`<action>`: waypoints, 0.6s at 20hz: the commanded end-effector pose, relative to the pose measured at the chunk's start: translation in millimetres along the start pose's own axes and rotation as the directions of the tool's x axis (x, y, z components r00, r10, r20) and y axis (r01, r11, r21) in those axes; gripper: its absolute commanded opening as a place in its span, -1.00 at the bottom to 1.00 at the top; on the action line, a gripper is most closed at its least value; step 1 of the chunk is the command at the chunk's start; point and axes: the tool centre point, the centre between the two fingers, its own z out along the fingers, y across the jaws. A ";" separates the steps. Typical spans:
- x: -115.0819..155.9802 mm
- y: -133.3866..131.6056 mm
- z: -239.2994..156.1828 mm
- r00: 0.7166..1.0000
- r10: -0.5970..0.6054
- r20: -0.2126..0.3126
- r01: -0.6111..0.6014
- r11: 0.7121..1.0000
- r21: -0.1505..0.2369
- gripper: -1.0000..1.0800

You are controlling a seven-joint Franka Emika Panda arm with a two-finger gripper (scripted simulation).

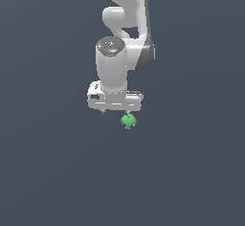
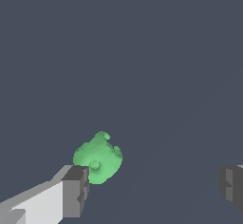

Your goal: Pick up the object and move it to a goal position.

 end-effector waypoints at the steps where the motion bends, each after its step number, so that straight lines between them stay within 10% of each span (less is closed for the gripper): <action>1: 0.0 0.0 0.0 1.000 0.000 0.000 0.000 1.000 0.000 0.92; 12: -3.7 24.0 7.5 0.997 0.079 0.004 -0.079 0.997 0.011 0.92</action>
